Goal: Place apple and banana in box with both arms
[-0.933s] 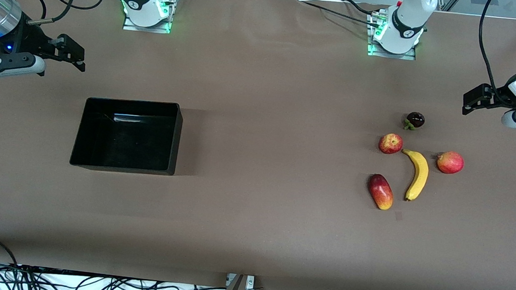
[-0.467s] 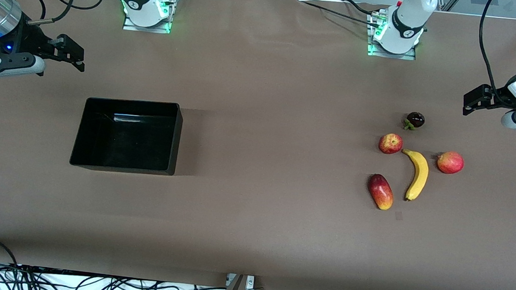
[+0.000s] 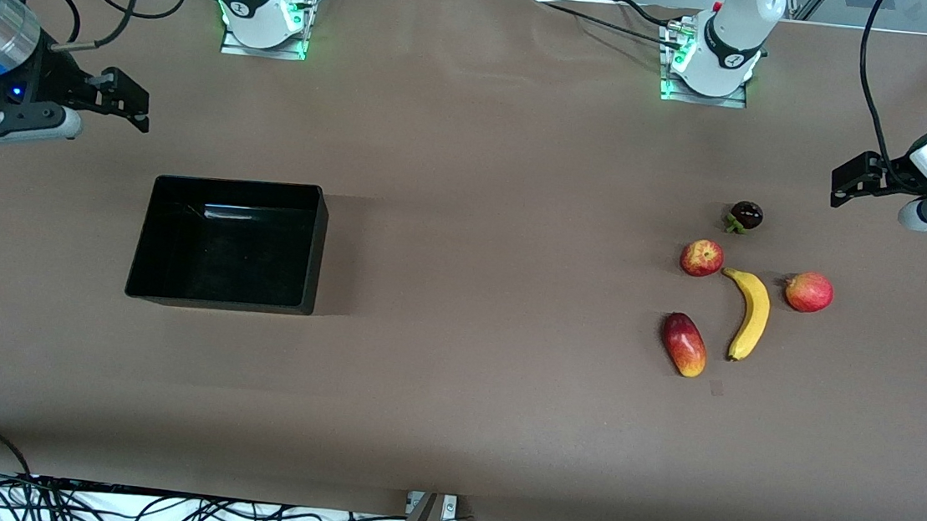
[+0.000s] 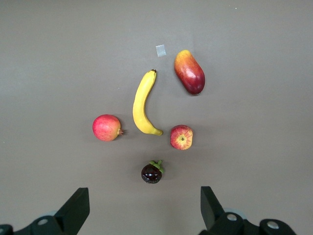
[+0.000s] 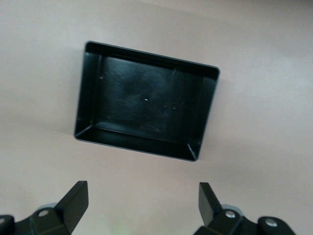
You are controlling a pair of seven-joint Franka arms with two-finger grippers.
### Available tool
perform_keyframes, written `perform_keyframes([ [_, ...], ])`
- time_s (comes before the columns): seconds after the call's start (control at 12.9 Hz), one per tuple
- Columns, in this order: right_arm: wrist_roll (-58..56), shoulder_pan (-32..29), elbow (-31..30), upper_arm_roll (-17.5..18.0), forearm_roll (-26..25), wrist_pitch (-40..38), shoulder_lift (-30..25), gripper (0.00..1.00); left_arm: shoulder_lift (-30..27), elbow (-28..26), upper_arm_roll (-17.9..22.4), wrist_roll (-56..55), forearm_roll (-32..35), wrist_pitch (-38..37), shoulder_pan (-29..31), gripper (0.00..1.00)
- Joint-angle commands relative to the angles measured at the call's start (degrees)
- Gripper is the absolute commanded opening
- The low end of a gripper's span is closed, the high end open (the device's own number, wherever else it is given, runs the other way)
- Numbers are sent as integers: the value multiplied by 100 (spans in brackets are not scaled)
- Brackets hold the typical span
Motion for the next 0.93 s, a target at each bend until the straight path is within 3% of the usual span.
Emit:
perform_keyframes([
  [0.0, -28, -114, -99, -38, -181, 67, 350, 100, 103, 184, -25, -37, 139, -39, -16, 100],
  [0.16, -19, -122, -326, -213, -304, 565, 684, 100, 111, 192, -25, -37, 139, -39, -16, 100],
  [0.47, 59, -149, -1582, -732, -313, 2393, 1045, 100, 120, 192, -25, -37, 139, -30, -16, 100],
  [0.86, 77, -219, -1883, -909, -234, 3055, 1730, 99, 173, 201, -25, -37, 139, -30, -16, 100],
])
